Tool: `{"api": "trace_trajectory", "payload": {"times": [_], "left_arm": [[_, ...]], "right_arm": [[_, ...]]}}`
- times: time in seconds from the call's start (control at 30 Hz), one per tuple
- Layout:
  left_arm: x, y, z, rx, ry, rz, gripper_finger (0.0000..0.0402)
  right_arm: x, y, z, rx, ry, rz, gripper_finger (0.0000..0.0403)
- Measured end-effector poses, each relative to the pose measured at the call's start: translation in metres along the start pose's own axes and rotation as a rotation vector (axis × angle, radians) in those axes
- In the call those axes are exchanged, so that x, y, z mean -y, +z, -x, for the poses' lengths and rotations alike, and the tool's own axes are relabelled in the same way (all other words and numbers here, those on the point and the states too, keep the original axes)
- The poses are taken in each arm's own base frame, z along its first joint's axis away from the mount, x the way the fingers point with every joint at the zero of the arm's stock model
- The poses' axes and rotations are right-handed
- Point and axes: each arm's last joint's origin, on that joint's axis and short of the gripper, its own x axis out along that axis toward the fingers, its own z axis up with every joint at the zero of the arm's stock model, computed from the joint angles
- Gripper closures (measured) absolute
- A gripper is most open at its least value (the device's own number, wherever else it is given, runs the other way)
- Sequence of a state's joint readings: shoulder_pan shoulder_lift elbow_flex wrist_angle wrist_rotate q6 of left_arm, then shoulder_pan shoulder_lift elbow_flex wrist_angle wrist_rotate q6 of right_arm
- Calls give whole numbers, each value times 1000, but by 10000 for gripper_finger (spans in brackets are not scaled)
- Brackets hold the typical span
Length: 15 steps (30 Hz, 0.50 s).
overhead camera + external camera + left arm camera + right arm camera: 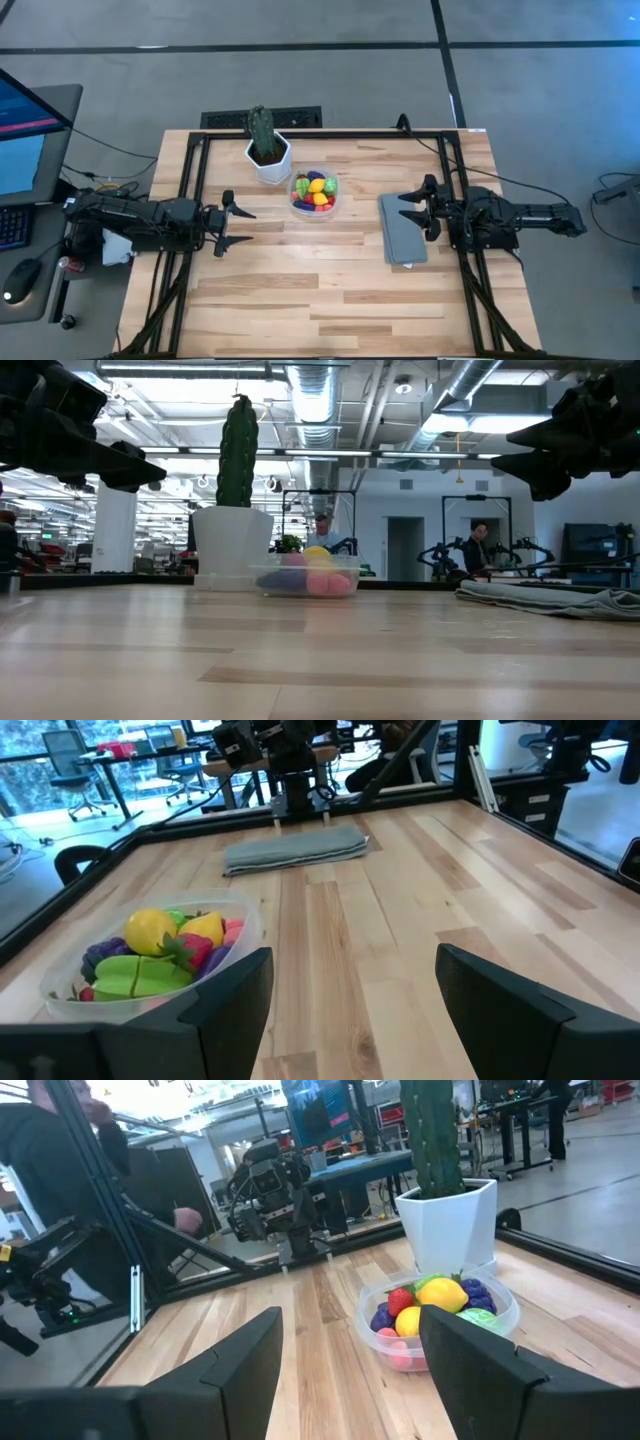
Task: Pick and placing Produce into tupperware
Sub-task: Return to Home Position
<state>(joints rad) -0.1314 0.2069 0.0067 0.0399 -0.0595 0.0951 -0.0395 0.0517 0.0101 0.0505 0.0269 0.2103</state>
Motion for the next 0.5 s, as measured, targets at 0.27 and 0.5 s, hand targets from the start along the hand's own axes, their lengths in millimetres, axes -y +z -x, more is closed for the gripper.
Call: {"api": "trace_trajectory", "payload": {"times": [0.27, 0.5], "left_arm": [[0, 0, 0, 0, 0, 6, 129], [0, 0, 0, 0, 0, 7, 129]], "right_arm": [[0, 0, 0, 0, 0, 0, 143], [0, 0, 0, 0, 0, 0, 143]]}}
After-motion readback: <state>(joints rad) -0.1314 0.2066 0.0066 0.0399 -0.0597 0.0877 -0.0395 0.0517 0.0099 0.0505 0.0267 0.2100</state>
